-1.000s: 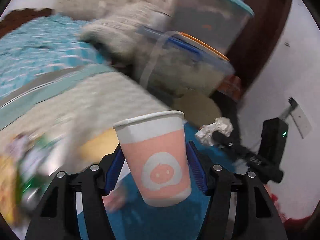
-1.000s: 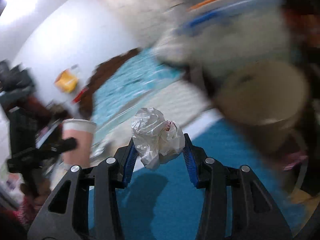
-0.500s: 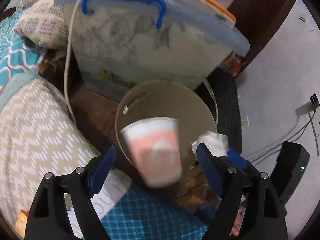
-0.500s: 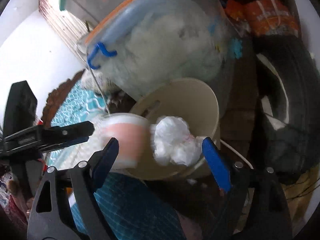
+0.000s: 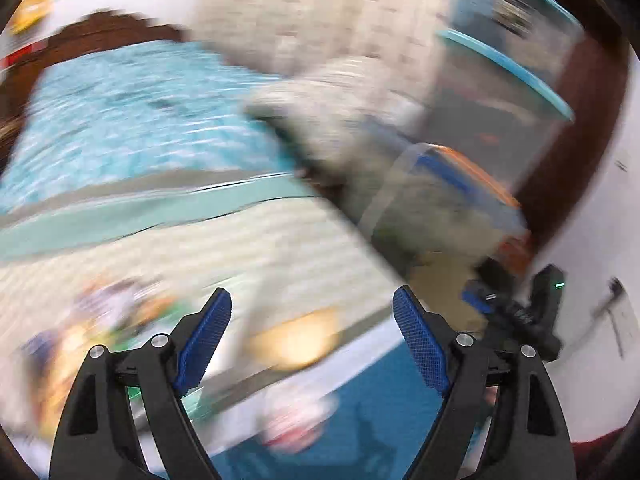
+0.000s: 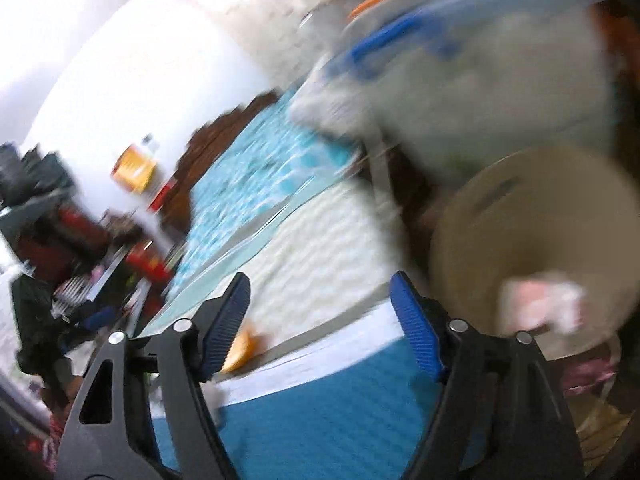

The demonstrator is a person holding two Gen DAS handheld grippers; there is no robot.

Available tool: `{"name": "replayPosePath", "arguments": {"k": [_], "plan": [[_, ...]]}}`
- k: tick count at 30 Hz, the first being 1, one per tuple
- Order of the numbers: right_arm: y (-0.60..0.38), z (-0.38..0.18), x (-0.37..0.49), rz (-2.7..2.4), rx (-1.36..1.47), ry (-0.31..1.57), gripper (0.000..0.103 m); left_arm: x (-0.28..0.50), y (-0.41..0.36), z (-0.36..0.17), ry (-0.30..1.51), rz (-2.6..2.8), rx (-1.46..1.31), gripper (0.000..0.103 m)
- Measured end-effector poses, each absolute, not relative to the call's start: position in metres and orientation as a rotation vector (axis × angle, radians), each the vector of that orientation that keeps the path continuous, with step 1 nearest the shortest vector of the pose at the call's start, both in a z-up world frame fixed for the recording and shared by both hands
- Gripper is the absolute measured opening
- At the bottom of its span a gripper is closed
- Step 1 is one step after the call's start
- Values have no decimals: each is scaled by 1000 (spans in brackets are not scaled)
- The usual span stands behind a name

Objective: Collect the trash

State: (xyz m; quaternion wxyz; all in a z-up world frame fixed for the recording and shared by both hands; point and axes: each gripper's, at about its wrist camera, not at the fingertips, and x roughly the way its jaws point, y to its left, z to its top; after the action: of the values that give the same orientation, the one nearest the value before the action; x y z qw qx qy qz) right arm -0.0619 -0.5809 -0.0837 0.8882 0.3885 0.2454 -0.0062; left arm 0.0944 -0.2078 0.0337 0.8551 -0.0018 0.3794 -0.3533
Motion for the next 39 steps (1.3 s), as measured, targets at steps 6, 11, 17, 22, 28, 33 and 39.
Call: {"name": "replayPosePath", "arguments": {"k": [6,11,17,22,28,33,39], "plan": [[-507,-106,-12,187,905,631,62,82,-152,-5,894,-658,-31,79],[-474,-117,5,165,874,698,60,67,-200,-53,986,-779,31,92],[-461,-136,53,148,844,830,51,66,-252,-108,1065,-751,204,32],[-442,-143,62,177,824,850,12,61,-212,-95,1054,-796,74,30],[-434,-131,7,227,836,804,12,38,-181,-90,1063,-844,42,31],[-418,-133,-48,302,903,798,12,12,-158,-91,1071,-829,54,32],[-381,-142,-72,365,890,850,12,-3,-118,-94,1090,-745,25,33]]}}
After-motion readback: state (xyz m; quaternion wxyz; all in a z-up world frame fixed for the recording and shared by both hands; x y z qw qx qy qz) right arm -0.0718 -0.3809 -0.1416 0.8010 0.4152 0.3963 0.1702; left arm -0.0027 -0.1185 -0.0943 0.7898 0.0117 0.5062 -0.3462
